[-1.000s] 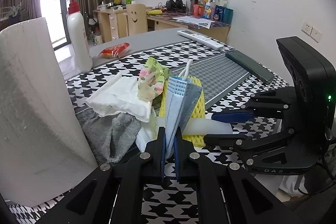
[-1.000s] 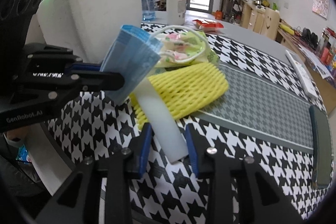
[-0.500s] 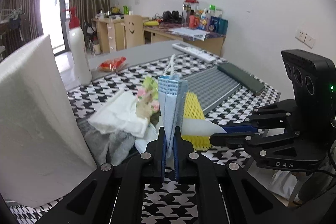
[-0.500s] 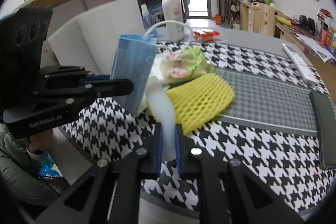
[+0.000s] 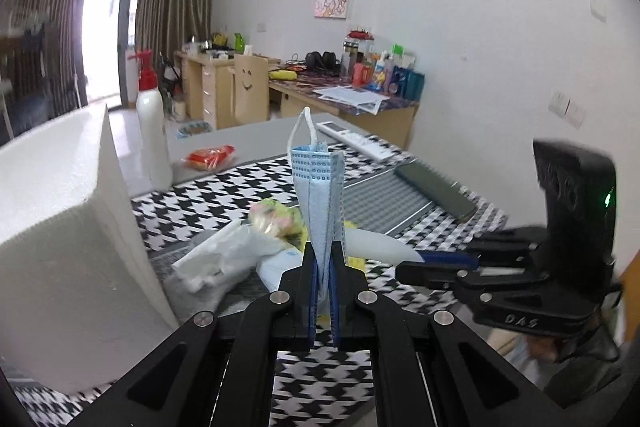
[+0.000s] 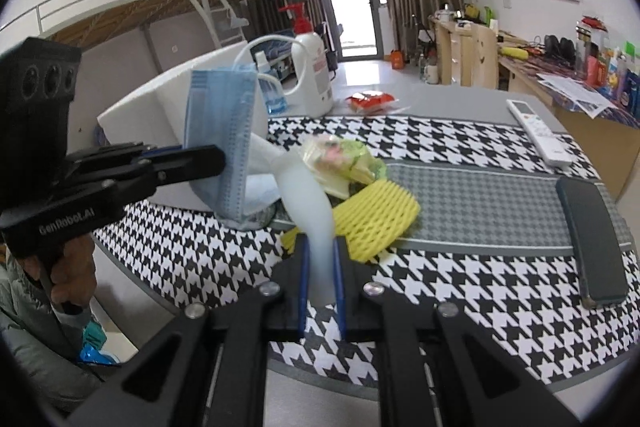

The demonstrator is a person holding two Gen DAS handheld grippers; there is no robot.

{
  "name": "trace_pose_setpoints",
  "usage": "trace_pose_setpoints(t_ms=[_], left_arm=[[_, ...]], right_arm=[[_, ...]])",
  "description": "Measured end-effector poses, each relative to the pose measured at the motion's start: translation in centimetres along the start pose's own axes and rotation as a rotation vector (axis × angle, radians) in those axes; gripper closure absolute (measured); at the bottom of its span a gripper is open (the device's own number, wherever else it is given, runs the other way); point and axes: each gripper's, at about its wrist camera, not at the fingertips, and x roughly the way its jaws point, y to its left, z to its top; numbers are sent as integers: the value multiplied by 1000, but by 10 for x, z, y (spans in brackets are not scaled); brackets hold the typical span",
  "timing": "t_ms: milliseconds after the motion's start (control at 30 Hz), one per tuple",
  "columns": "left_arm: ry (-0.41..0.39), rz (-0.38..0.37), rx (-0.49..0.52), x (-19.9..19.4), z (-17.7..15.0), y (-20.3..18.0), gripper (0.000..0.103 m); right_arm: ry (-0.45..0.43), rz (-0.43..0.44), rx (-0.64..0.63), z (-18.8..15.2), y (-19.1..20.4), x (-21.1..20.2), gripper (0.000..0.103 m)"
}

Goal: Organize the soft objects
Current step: 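Lift the mask with the left tool while the right tool carries the tube over the box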

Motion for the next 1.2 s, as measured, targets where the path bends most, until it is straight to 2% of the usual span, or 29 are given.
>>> trace_pose_setpoints(t_ms=[67,300,867,1200], left_arm=[[-10,13,3,-2,2,-1,98],[-24,-25,-6,-14,11,-5,98],[-128,31,66,-40,37,-21,98],[-112,44,58,-35,33,-19,98]], right_arm=[[-12,-9,15,2,-3,-3,89],[-47,-53,38,6,-7,-14,89],[-115,-89,49,11,-6,-38,89],[-119,-98,51,12,-3,-39,89]])
